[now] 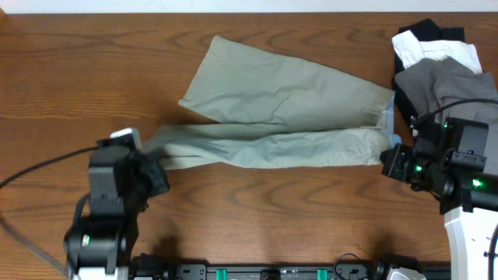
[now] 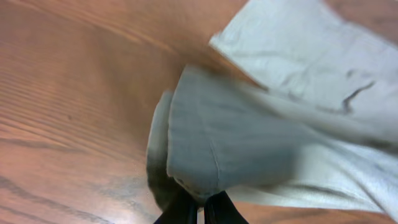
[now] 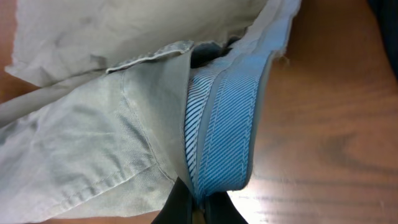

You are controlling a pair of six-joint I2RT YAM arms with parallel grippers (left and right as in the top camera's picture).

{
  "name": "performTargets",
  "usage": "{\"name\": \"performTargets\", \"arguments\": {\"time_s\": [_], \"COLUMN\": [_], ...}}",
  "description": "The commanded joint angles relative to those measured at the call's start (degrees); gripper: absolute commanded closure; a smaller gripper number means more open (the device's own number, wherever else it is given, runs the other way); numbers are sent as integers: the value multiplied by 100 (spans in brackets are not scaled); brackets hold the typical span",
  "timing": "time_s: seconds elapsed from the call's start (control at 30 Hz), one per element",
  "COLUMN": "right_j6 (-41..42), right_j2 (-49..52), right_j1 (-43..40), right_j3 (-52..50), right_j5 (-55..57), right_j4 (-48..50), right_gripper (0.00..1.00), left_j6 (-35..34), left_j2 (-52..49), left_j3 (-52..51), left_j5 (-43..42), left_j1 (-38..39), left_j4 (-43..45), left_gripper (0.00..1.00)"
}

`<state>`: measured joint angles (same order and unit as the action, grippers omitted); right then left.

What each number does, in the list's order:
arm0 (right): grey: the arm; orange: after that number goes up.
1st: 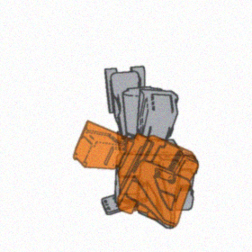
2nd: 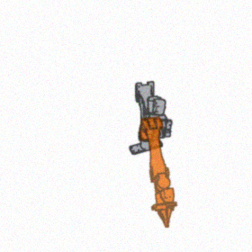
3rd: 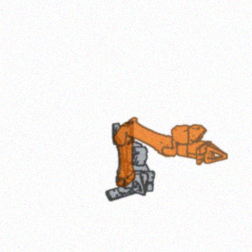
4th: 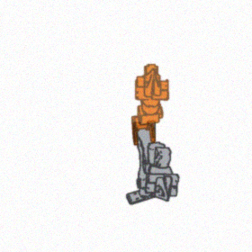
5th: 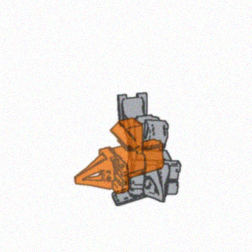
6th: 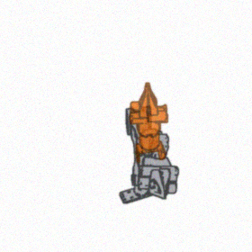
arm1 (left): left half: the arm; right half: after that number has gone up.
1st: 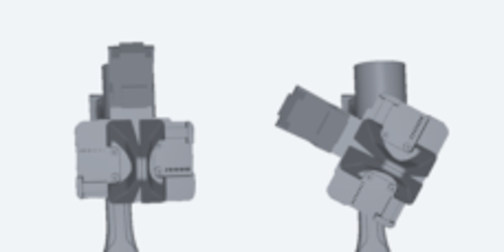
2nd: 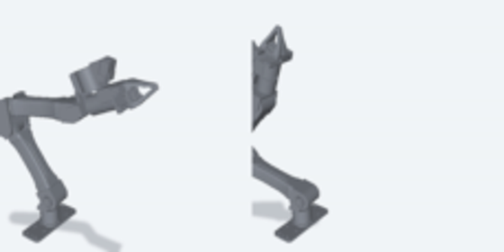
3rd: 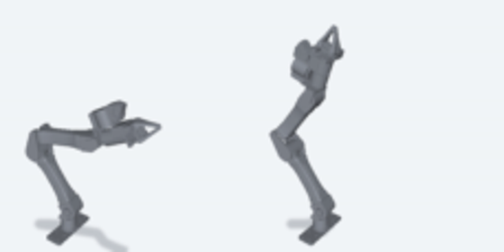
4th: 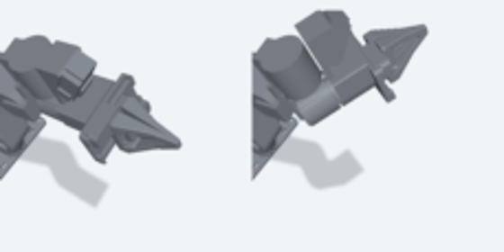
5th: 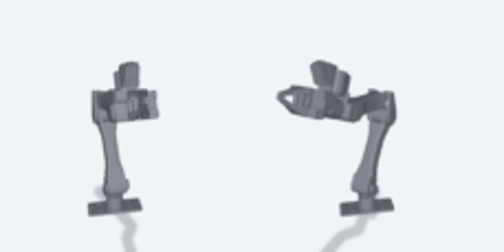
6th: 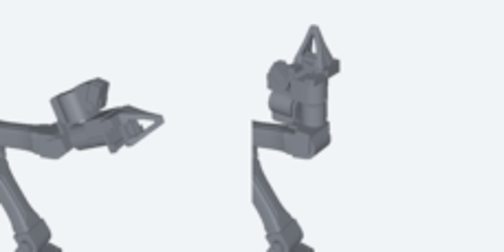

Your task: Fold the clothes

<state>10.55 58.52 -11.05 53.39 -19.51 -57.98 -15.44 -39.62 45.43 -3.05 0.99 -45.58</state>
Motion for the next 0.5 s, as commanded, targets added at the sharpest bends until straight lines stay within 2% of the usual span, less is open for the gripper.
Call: {"name": "performTargets", "arguments": {"time_s": [0.0,0.27,0.47], "right_j6": [179,643,804], "right_j2": [-72,-72,87], "right_j1": [20,20,20], "right_j3": [105,105,105], "right_j5": [306,603,599], "right_j4": [-208,-339,369], "right_gripper": [99,99,99], "left_j6": [-142,-114,-111], "left_j2": [409,376,-540], "left_j3": [79,79,76], "left_j5": [393,396,352], "left_j1": [-4,-4,-4], "left_j4": [-20,796,1869], "left_gripper": [94,94,94]}}
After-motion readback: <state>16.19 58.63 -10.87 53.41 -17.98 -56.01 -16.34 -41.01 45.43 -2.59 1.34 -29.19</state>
